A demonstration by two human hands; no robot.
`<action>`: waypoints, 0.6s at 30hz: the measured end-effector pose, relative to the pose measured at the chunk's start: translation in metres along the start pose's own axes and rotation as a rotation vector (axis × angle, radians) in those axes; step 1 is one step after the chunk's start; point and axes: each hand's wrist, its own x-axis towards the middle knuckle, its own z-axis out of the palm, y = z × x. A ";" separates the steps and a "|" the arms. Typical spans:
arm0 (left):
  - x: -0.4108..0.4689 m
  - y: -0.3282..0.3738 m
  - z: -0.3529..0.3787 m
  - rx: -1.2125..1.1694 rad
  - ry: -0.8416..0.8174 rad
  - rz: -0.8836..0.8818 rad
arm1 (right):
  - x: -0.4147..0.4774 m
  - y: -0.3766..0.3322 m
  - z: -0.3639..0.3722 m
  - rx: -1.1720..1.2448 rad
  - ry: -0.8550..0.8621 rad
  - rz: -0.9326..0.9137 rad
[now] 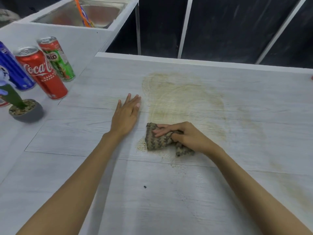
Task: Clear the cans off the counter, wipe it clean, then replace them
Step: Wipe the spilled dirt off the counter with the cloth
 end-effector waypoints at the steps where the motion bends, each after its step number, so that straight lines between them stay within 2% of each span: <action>1: -0.003 0.002 -0.003 -0.038 -0.015 -0.007 | -0.006 -0.002 -0.006 0.023 -0.016 0.013; 3: -0.009 0.005 -0.008 -0.077 -0.029 0.003 | -0.012 -0.005 -0.024 0.083 0.049 0.018; 6: -0.026 0.006 -0.010 -0.083 -0.044 0.010 | -0.008 -0.004 -0.058 0.264 0.380 0.043; 8: -0.038 0.003 -0.009 -0.066 -0.055 -0.022 | 0.003 0.003 -0.072 0.200 0.542 0.083; 12: -0.053 0.000 -0.008 -0.037 -0.049 -0.034 | 0.026 0.018 -0.050 -0.228 0.482 0.184; 14: -0.058 0.001 -0.007 -0.053 -0.060 -0.026 | 0.030 0.015 -0.026 -0.397 0.447 0.166; 18: -0.069 0.003 -0.005 -0.036 -0.096 0.002 | 0.019 0.000 0.019 -0.355 0.373 0.071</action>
